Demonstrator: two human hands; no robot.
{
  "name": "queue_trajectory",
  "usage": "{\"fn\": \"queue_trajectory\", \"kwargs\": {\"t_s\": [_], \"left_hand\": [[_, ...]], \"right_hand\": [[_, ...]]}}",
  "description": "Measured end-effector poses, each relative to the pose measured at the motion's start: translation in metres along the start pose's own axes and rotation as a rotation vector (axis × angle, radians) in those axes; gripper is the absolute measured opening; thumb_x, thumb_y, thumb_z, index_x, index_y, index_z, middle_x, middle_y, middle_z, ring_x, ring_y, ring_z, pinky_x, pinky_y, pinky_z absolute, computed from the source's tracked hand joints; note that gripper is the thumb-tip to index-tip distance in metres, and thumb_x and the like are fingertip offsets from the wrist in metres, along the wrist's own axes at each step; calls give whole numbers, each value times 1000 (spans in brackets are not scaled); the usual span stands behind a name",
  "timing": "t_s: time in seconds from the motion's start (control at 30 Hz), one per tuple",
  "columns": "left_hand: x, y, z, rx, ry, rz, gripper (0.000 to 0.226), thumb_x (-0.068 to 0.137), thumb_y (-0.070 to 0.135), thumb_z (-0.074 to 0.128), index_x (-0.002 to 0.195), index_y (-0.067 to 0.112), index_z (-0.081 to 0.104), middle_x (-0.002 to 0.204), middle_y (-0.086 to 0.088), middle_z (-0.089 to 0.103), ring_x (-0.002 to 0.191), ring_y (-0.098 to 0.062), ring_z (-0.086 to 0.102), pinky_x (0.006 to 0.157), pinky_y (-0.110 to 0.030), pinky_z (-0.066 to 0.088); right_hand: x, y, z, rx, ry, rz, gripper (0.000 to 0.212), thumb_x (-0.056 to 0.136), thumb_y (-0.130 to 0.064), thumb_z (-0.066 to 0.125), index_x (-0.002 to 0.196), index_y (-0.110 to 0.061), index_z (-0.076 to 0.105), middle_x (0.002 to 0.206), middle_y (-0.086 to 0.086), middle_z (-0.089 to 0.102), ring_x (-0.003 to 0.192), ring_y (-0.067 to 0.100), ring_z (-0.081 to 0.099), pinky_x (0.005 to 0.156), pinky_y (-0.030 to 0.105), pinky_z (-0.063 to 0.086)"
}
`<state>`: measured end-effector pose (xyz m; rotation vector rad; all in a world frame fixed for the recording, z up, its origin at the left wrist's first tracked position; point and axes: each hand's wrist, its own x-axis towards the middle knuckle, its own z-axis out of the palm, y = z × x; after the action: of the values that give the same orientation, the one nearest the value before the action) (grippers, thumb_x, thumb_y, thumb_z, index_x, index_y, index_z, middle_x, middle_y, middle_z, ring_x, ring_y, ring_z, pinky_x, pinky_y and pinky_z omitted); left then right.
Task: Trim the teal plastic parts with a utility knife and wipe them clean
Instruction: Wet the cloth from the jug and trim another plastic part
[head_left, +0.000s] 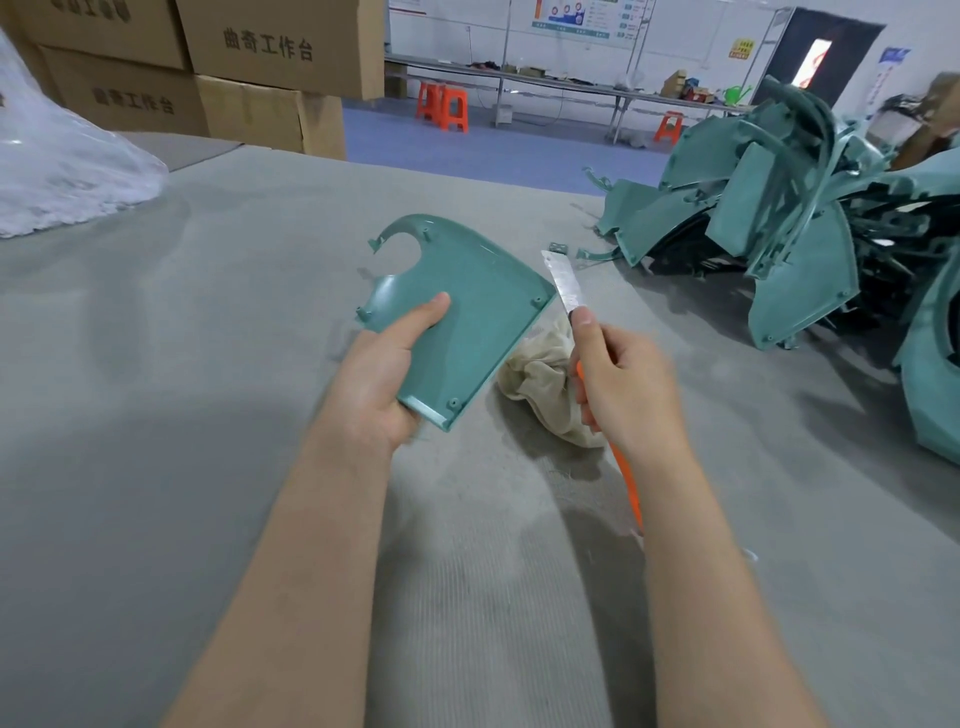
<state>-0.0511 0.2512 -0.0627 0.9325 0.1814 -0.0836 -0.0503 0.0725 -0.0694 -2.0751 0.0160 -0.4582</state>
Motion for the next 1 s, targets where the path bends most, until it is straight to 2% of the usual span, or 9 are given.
{"fn": "queue_trajectory", "kwargs": {"t_s": [0.13, 0.23, 0.33, 0.47, 0.57, 0.77, 0.87, 0.93, 1.0], "left_hand": [[-1, 0, 0, -12, 4, 16, 23, 86, 20, 68, 108, 13, 68, 93, -5, 75, 73, -18, 72, 56, -27, 56], [-1, 1, 0, -23, 13, 36, 20, 87, 19, 68, 106, 13, 68, 92, -5, 75, 72, -17, 72, 55, -27, 56], [-1, 1, 0, -37, 20, 42, 22, 87, 19, 67, 108, 13, 67, 95, -5, 75, 73, -17, 72, 56, -27, 57], [1, 0, 1, -61, 35, 70, 22, 88, 17, 66, 109, 12, 67, 99, -7, 74, 77, -18, 72, 58, -27, 57], [3, -1, 0, -82, 56, 75, 20, 88, 18, 67, 108, 12, 68, 98, -6, 74, 78, -18, 72, 60, -27, 58], [5, -1, -1, -82, 70, 84, 13, 89, 19, 66, 100, 12, 68, 87, -5, 74, 71, -17, 71, 56, -26, 56], [4, 0, -2, -63, 58, 111, 13, 88, 16, 67, 100, 12, 68, 93, -6, 75, 76, -18, 73, 58, -27, 57], [3, 0, -1, -26, 37, 153, 11, 89, 14, 66, 100, 14, 67, 91, -4, 76, 78, -17, 73, 58, -28, 57], [2, -1, 1, 6, 22, 192, 10, 90, 13, 65, 99, 14, 67, 90, -2, 76, 79, -15, 73, 59, -27, 57]], "right_hand": [[1, 2, 0, -1, -47, -10, 65, 97, -55, 39, 73, 5, 49, 62, 24, 51, 61, 42, 49, 64, 54, 50], [1, 3, 2, 15, -90, -12, 65, 94, -59, 40, 71, 2, 49, 56, 10, 48, 55, 28, 46, 61, 52, 49], [1, 4, 3, 9, -107, -16, 60, 94, -59, 41, 65, -7, 50, 51, 0, 49, 54, 24, 48, 60, 48, 49], [-3, 3, 8, 24, -188, -62, 54, 96, -56, 43, 56, -20, 52, 44, -6, 49, 44, 17, 46, 53, 35, 40], [-7, 0, 13, 1, -247, -115, 55, 97, -54, 44, 59, -13, 51, 46, -1, 48, 42, 16, 44, 53, 32, 40], [-12, -1, 15, 27, -315, -139, 55, 97, -50, 49, 64, -6, 53, 43, -9, 48, 39, 8, 42, 43, 24, 38], [-7, -1, 11, 38, -180, -112, 52, 97, -52, 47, 63, -14, 53, 47, -2, 49, 44, 16, 45, 48, 34, 40], [-2, 0, 5, 36, -38, -79, 53, 98, -51, 45, 68, -8, 54, 57, 12, 54, 51, 28, 48, 54, 45, 46], [1, 1, 1, 64, 38, -48, 55, 99, -49, 43, 74, -1, 52, 64, 23, 54, 55, 32, 45, 59, 53, 47]]}}
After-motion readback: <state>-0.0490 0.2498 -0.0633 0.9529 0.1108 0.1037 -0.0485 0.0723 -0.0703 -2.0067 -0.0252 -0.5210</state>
